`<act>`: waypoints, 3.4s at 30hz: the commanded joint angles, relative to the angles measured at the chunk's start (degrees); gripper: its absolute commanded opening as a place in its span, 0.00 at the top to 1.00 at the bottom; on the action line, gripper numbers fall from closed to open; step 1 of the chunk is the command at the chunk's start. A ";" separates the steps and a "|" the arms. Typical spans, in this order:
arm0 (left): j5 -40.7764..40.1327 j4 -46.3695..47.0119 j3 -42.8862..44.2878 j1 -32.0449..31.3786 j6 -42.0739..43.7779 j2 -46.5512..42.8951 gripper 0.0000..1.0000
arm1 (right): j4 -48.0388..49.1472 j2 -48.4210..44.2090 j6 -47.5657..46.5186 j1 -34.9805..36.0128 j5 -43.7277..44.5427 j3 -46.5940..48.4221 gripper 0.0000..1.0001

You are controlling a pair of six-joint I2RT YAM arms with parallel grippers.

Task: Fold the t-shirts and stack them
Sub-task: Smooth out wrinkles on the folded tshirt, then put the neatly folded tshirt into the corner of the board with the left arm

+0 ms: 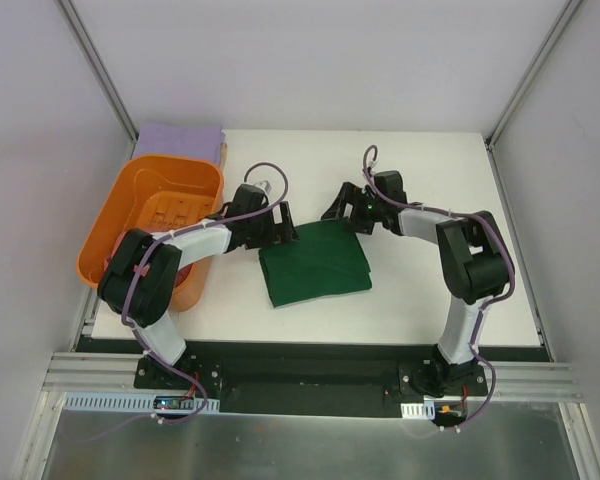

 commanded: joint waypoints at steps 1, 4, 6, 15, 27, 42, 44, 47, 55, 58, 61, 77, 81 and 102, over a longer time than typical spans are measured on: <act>1.59 -2.03 -0.31 0.38 1.66 -3.27 0.01 | -2.79 -0.32 -2.49 -0.15 2.07 -0.05 0.04; 5.54 -2.03 2.68 0.20 2.28 -6.25 0.01 | -5.50 -6.02 -5.03 0.11 2.76 0.56 0.04; 7.83 -2.82 3.48 -0.59 2.54 -9.85 0.01 | -9.01 -11.64 -6.88 0.29 3.99 0.22 0.04; -1.81 -11.87 -9.42 -5.95 -2.63 -29.98 0.01 | -17.73 -52.66 -7.51 1.61 18.66 -21.82 0.04; -9.65 -8.81 -18.75 -6.92 -15.65 -31.41 0.01 | -22.30 -93.05 -2.67 1.08 24.83 -41.80 0.04; -11.85 -2.58 -13.75 -6.92 -18.99 -12.34 0.20 | -22.48 -85.58 -3.81 1.00 17.18 -39.43 0.04; -11.32 -2.39 -13.13 -6.92 -18.73 -10.58 0.32 | -22.48 -86.55 -3.64 1.00 17.36 -39.51 0.04; -10.44 -1.95 -12.60 -7.18 -17.76 -8.99 0.45 | -22.48 -88.30 -3.81 1.00 17.36 -39.78 0.04; -10.17 -2.82 -7.25 -8.85 -14.69 -1.00 0.67 | -23.18 -92.44 -3.55 0.99 21.75 -40.66 0.04; -11.84 -5.36 -4.44 -9.47 -12.50 0.94 0.78 | -24.14 -93.76 -4.08 1.08 22.89 -40.57 0.04; -14.13 -8.44 -0.22 -10.26 -8.46 3.13 1.00 | -24.85 -94.72 -4.60 1.08 24.21 -40.48 0.04; -39.17 -18.82 22.63 -10.79 30.20 6.56 1.00 | -28.54 -101.93 -4.34 1.08 35.46 -41.10 0.04; -41.99 -18.56 29.31 -9.12 36.28 10.34 1.00 | -28.81 -101.85 -4.78 1.08 36.87 -41.18 0.04; -43.67 -9.68 62.09 6.26 71.18 25.73 1.00 | -29.86 -95.61 -8.03 1.08 45.57 -40.48 0.04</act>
